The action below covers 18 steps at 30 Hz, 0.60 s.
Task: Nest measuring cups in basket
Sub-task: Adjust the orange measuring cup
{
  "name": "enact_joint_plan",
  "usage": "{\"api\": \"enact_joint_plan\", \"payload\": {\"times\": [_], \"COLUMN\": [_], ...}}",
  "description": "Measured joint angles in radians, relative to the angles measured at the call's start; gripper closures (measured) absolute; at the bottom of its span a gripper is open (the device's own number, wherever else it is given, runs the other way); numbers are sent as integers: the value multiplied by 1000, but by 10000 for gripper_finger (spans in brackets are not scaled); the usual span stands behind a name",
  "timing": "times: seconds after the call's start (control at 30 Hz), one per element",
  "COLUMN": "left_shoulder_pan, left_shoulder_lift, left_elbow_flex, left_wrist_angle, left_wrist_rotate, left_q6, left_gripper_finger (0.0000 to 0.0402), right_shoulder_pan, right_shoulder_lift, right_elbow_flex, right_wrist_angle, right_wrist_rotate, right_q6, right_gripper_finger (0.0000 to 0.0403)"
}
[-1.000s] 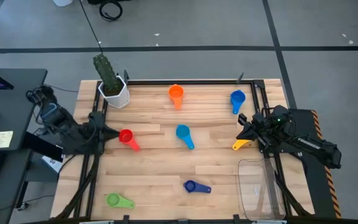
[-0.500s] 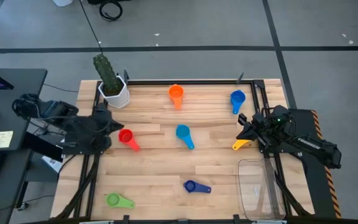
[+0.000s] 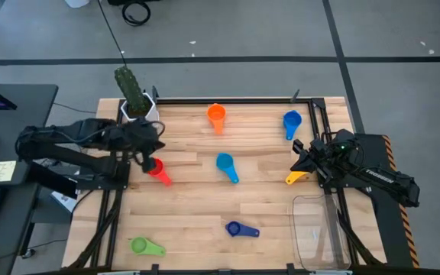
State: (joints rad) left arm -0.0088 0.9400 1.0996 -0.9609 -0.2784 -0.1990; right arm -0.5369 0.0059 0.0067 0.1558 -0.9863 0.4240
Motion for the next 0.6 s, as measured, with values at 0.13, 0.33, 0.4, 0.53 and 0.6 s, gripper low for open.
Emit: {"api": "enact_joint_plan", "payload": {"times": [0.13, 0.33, 0.4, 0.53, 0.6], "left_shoulder_pan": [97, 237, 277, 355, 381], "left_shoulder_lift": [57, 192, 240, 331, 367], "left_elbow_flex": [0, 0, 0, 0, 0], "left_wrist_angle": [89, 235, 266, 318, 326], "left_wrist_rotate": [47, 66, 66, 165, 224], "left_q6": [36, 30, 2, -64, -73], "left_gripper_finger": [398, 398, 398, 398, 398], "right_shoulder_pan": [0, 0, 0, 0, 0], "right_shoulder_lift": [0, 0, 0, 0, 0], "right_elbow_flex": [0, 0, 0, 0, 0], "right_wrist_angle": [0, 0, 0, 0, 0], "right_wrist_rotate": [0, 0, 0, 0, 0], "right_q6": [0, 0, 0, 0, 0], "right_gripper_finger": [389, 389, 389, 389, 389]}}
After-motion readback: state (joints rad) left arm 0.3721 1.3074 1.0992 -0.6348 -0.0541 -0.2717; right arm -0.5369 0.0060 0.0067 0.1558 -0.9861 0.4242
